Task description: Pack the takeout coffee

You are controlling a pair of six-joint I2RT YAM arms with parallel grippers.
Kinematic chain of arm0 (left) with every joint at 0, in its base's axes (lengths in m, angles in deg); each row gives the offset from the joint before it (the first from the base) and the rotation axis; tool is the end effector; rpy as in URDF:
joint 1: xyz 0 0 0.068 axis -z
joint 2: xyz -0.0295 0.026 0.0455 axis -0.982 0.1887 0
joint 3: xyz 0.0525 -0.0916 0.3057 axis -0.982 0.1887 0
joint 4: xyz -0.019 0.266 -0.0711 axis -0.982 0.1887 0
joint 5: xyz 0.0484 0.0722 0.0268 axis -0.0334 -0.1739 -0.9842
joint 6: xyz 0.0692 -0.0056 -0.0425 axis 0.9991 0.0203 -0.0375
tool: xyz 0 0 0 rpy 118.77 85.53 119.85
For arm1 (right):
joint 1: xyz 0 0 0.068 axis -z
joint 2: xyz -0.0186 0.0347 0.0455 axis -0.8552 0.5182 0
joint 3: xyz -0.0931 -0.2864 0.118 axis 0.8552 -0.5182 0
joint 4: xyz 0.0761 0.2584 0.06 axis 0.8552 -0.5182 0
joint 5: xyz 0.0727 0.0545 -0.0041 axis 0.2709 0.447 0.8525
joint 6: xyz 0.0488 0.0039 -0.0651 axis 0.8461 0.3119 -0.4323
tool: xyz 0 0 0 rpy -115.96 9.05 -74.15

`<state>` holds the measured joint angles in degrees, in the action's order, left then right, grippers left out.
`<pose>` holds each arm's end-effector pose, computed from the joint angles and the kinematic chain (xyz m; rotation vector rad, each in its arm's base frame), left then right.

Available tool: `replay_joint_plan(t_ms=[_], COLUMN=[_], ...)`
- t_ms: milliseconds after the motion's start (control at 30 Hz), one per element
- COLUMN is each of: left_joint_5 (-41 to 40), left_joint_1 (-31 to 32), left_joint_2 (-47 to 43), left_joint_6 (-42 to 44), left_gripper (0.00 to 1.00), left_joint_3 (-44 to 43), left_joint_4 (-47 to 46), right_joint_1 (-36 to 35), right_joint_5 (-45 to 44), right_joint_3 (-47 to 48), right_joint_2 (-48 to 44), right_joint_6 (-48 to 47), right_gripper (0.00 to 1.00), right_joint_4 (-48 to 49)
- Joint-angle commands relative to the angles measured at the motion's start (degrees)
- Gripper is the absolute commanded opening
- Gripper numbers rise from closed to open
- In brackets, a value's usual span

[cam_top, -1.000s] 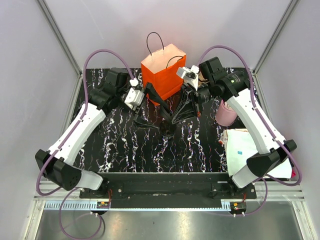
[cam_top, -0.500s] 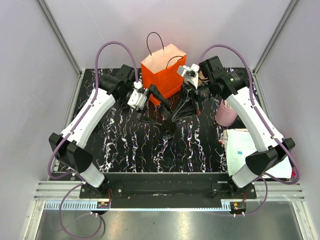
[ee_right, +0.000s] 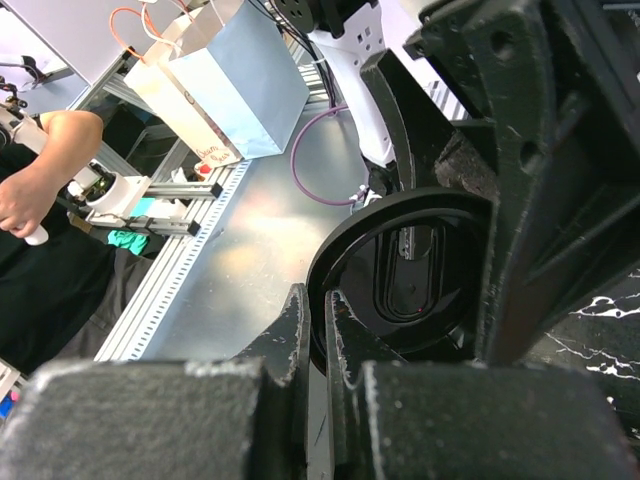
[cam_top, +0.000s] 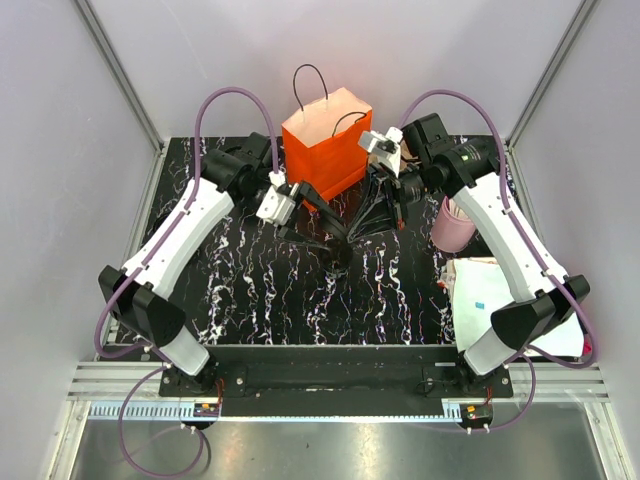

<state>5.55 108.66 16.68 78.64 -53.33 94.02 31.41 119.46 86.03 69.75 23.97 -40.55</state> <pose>0.2365 -0.2147 0.4501 1.7290 0.5938 -1.1793 0.2406 0.2038 0.4940 -1.4636 1.3181 1.6897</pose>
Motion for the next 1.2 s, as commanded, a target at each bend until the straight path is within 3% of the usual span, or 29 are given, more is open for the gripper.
replay_joint_plan(t_ms=[0, 133, 433, 533, 567, 600, 700, 833, 933, 967, 1000, 1067, 1100, 1167], left_joint_5=[13.35, 13.35, 13.26, 13.17, 13.09, 13.0, 11.87, 8.09, 3.43, 1.42, -6.78, -18.76, -20.38, -23.72], left_joint_1=[1.84, 2.19, 2.36, 2.28, 2.1, 2.01, 0.96, -0.53, -0.54, -0.62, -0.45, -0.36, -0.62, -0.62], left_joint_2=[-0.69, -0.42, 0.8, 0.81, 0.46, 0.19, -0.07, 1.59, 3.18, 2.57, 1.17, -3.91, -5.07, -5.09], left_joint_6=[0.11, -0.95, -2.44, -3.5, -3.5, -3.41, -6.21, -13.68, -25.42, -43.39, -57.84, -82.92, -84.52, -90.91], left_gripper=[0.54, 0.5, 0.16, 0.14, 0.14, 0.13, 0.13, 0.09, 0.0, 0.0, 0.0, 0.0, 0.0, 0.0], left_joint_3=[-1.79, -2.5, -3.55, -3.64, -3.12, -2.76, -2.23, -3.37, -3.64, -0.59, 2.74, 13.87, 16.37, 17.98], left_joint_4=[12.96, 12.96, 12.96, 12.96, 13.05, 12.96, 12.0, 10.32, 3.59, -2.36, -24.09, -44.0, -52.87, -56.9], right_joint_1=[1.71, 2.15, 2.24, 2.33, 2.41, 2.41, 2.33, 2.41, 2.33, 2.33, 1.98, 1.28, 0.05, -2.06], right_joint_5=[3.5, 3.32, 1.39, -2.73, -6.23, -8.52, -17.92, -30.23, -39.2, -42.96, -45.09, -50.17, -52.21, -58.86], right_joint_3=[-1.17, -2.31, -3.81, -2.5, -2.23, -1.88, -0.74, 1.19, 2.6, 3.04, 3.48, 4.62, 4.63, 3.66], right_joint_2=[-2.12, -2.47, -3.35, -3.79, -4.4, -4.84, -6.86, -10.11, -12.22, -13.18, -13.45, -14.24, -14.51, -15.3], right_joint_6=[-3.72, -4.51, -6.36, -6.36, -6.19, -6.01, -4.44, -4.78, -4.78, -4.95, -4.69, -4.95, -4.6, -4.77], right_gripper=[0.0, 0.0, 0.01, 0.28, 0.46, 0.53, 0.69, 0.73, 0.73, 0.73, 0.73, 0.73, 0.73, 0.73], right_joint_4=[2.64, 2.99, 3.17, 3.34, 3.69, 4.13, 5.71, 6.95, 7.56, 7.82, 8.09, 8.53, 8.96, 10.63])
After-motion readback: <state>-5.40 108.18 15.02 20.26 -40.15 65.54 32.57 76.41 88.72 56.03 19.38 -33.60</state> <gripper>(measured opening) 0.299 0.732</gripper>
